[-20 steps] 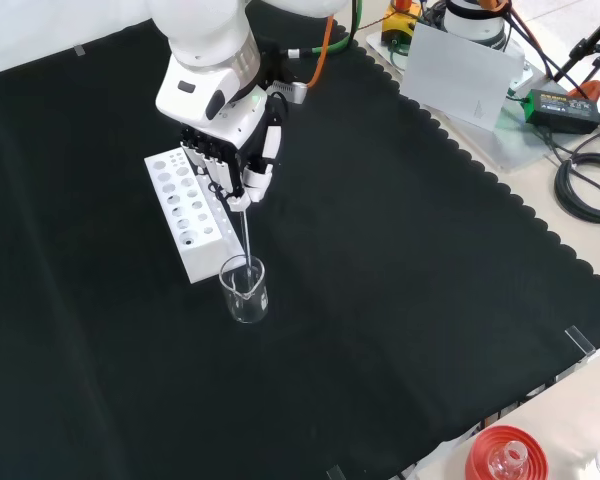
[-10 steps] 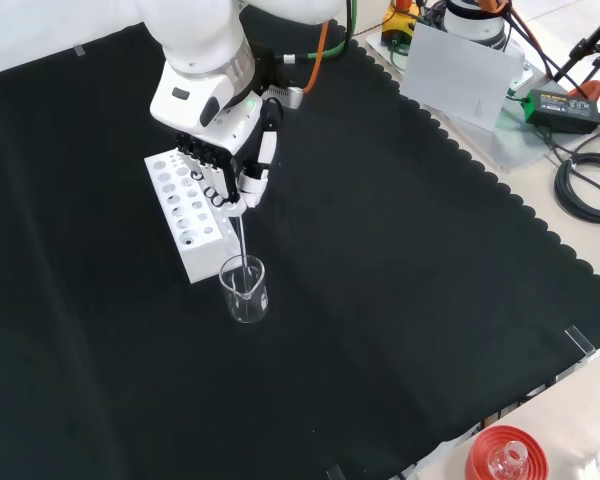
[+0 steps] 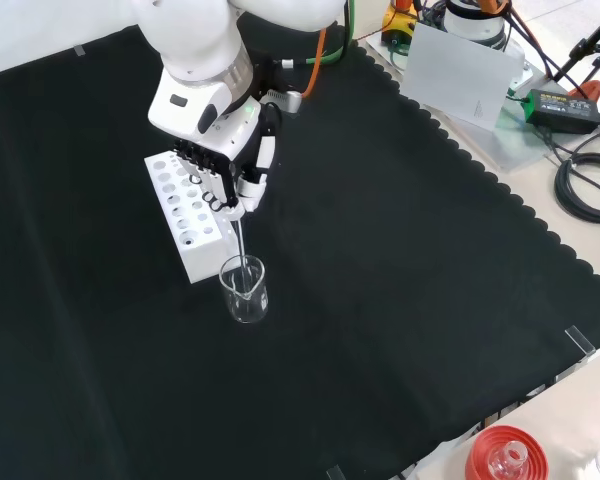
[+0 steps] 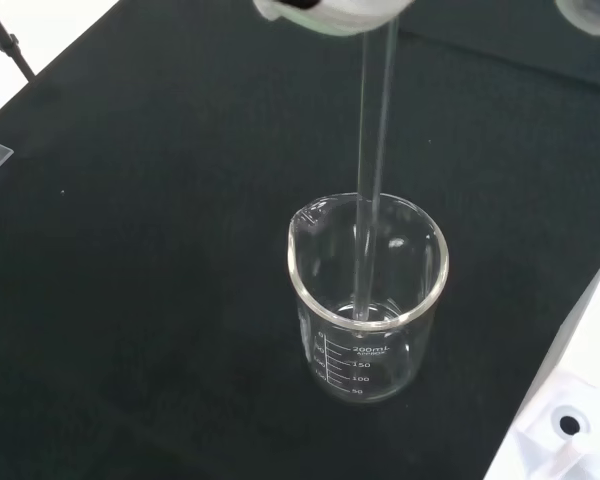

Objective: Stir in the beaker to the left of the white test tube rack with the glass rod.

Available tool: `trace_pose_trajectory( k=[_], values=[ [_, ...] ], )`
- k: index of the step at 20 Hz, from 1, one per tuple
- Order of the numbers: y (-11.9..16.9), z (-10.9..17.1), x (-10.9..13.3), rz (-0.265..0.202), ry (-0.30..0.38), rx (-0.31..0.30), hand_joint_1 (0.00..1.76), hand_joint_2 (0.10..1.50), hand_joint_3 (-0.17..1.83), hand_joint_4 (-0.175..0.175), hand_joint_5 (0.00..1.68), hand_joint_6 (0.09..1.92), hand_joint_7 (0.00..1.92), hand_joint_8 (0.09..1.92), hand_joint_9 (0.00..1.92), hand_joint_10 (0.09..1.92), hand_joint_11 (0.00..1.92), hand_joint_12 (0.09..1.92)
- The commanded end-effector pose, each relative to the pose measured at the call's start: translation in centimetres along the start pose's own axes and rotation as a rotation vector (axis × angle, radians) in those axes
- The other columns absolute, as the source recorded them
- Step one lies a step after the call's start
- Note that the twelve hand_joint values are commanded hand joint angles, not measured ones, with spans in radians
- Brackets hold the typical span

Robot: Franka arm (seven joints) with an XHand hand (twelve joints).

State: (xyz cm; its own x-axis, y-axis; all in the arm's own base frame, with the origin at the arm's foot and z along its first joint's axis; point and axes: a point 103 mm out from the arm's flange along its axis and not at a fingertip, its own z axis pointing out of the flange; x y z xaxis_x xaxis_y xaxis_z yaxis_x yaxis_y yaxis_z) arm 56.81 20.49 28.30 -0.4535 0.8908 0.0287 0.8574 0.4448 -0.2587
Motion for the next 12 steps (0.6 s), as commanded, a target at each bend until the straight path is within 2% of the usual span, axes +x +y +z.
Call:
trace_pose_trajectory(
  k=[1,5,12],
  values=[
    [0.5,-0.3,0.7,-0.007,-0.002,-0.011,1.33,1.03,-0.17,-0.175,1.41,0.09,1.54,0.25,1.77,0.27,1.57,0.71],
    [0.9,-0.5,0.8,-0.014,-0.003,-0.012,1.33,1.03,-0.17,-0.175,1.41,0.09,1.54,0.25,1.77,0.27,1.57,0.71],
    [0.8,-0.5,-0.9,0.006,0.002,-0.012,1.33,1.03,-0.17,-0.175,1.41,0.09,1.54,0.25,1.77,0.27,1.57,0.71]
  ],
)
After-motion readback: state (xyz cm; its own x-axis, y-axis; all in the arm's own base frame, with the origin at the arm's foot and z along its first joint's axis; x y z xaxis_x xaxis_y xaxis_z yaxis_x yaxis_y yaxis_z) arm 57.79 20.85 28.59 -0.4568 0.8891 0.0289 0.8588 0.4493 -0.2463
